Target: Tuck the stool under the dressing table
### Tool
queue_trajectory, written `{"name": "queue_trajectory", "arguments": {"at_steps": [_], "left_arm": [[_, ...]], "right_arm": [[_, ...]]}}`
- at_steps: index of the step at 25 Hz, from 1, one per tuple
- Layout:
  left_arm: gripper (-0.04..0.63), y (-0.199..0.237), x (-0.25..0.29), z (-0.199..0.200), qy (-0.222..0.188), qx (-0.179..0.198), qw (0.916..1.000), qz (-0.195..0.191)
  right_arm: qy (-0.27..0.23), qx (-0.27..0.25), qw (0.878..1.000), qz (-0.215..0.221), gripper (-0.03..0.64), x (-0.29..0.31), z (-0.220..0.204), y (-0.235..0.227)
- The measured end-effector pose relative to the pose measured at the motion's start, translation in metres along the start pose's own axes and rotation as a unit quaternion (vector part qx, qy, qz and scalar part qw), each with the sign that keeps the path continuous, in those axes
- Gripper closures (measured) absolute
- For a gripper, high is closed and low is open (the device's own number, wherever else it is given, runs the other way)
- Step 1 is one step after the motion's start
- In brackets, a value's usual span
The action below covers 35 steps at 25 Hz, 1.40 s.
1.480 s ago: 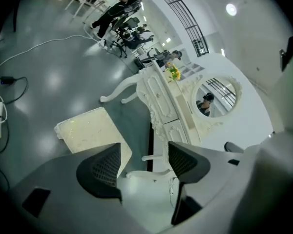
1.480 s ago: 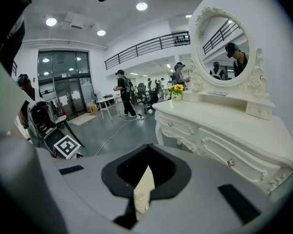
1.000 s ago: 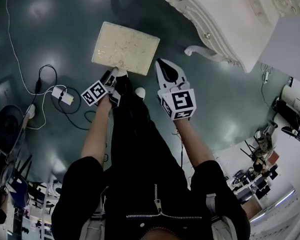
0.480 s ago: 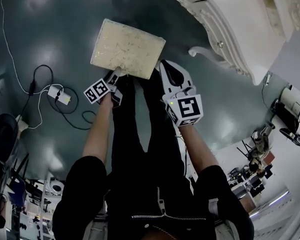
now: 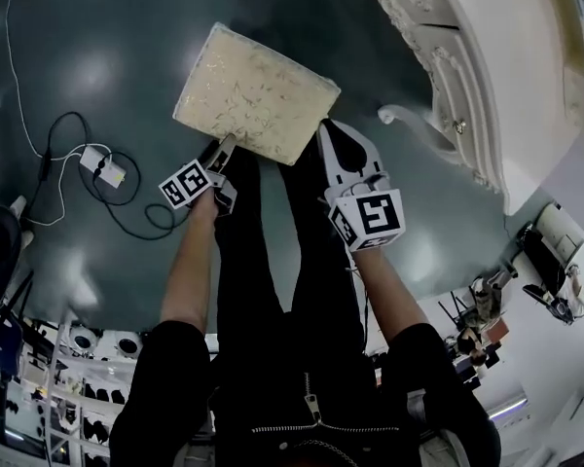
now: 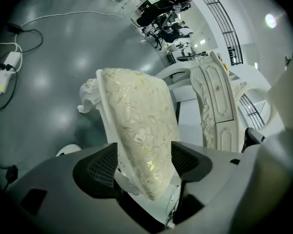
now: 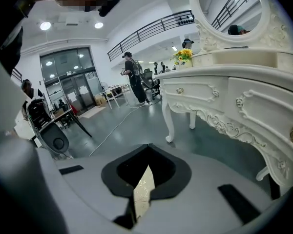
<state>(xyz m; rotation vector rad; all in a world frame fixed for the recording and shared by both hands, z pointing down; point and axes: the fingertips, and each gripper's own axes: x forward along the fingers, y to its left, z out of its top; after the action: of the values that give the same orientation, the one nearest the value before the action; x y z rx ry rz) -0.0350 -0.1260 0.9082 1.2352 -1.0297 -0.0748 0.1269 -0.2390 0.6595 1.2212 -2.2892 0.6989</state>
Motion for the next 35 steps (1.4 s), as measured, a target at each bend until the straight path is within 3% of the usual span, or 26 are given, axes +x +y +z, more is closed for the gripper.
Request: {"name": "queue_trajectory", "arguments": {"at_steps": [9, 16, 20, 25, 35], "left_arm": [[0.247, 0.024, 0.039, 0.006, -0.016, -0.045, 0.9989, 0.002], [0.249, 0.021, 0.044, 0.013, -0.05, -0.044, 0.9978, 0.004], [0.25, 0.005, 0.059, 0.028, -0.043, -0.04, 0.9982, -0.01], [0.255, -0.018, 0.091, 0.037, -0.038, -0.073, 0.9962, -0.027], [0.269, -0.061, 0.146, 0.058, -0.041, -0.077, 0.9943, -0.062]], "right_arm": [[0.026, -0.009, 0.999, 0.024, 0.609, 0.013, -0.015, 0.001], [0.04, -0.002, 0.999, 0.028, 0.609, 0.016, -0.033, 0.0], [0.037, 0.005, 0.999, 0.02, 0.609, 0.017, -0.037, 0.001], [0.032, 0.013, 0.999, 0.008, 0.609, 0.016, -0.038, -0.01], [0.01, 0.01, 1.0, -0.014, 0.609, 0.005, -0.035, -0.044]]}}
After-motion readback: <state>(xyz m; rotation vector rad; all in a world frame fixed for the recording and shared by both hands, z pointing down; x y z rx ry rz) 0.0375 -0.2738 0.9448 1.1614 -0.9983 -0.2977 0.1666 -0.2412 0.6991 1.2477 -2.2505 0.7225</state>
